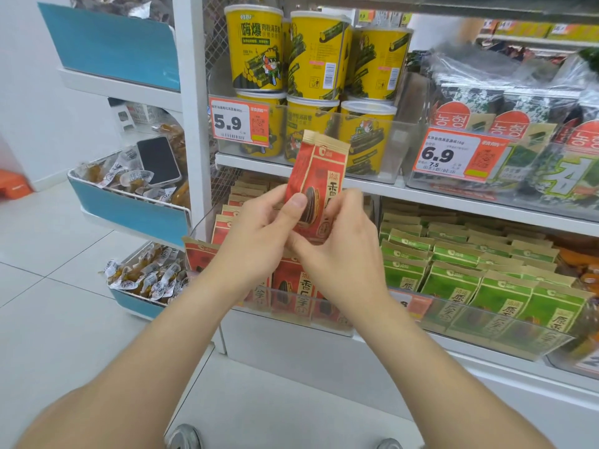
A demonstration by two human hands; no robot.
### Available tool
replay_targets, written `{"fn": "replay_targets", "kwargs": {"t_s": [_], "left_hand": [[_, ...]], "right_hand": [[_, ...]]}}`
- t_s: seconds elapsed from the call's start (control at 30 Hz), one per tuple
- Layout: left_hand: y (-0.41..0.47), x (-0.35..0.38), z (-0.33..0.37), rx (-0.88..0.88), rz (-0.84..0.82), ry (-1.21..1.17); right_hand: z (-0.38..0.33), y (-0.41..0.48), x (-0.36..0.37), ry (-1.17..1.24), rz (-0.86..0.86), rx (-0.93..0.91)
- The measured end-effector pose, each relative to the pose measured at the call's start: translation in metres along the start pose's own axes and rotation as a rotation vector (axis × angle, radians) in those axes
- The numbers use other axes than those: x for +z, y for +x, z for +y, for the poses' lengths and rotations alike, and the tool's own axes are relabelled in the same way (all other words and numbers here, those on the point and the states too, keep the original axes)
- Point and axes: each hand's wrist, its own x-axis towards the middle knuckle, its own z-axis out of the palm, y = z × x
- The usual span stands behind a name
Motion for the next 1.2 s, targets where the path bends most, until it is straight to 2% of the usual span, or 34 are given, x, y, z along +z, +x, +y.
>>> {"fn": "replay_targets", "kwargs": {"t_s": [0.17, 0.27, 0.37, 0.47, 0.57, 0.67, 0.8, 0.9, 1.03, 1.2], "left_hand": [[-0.003, -0.01, 0.001, -0.044, 0.046, 0.116], [-0.003, -0.013, 0.001, -0.079, 0.051, 0.176], [-0.003, -0.011, -0.002, 0.003, 0.036, 0.357], [-0.002, -0.013, -0.004, 0.081, -0.012, 0.479], [0.001, -0.019, 0.002, 0.077, -0.028, 0.398], [0.001, -0.026, 0.009, -0.016, 0.078, 0.241], [-0.001, -0.028, 0.011, -0.184, 0.102, -0.068], [0.0, -0.03, 0.007, -0.184, 0.128, -0.064], [0.003, -0.034, 0.003, -0.192, 0.165, -0.048], [0.012, -0.05, -0.006, -0.174, 0.306, -0.065]], "right_hand": [[-0.001, 0.007, -0.008, 0.135, -0.02, 0.094], [0.001, 0.012, -0.018, 0.29, 0.042, 0.079], [0.006, 0.02, -0.024, 0.266, 0.048, 0.027], [0.004, 0.023, -0.03, 0.372, -0.035, 0.169], [0.002, 0.024, -0.034, 0.615, -0.024, 0.33], [0.0, 0.026, -0.033, 0.801, 0.086, 0.499], [0.003, 0.031, -0.03, 0.887, 0.141, 0.612], [0.002, 0.032, -0.026, 0.905, 0.129, 0.668], [0.003, 0.031, -0.019, 0.873, 0.087, 0.625], [0.001, 0.032, -0.011, 0.573, -0.076, 0.34]]}}
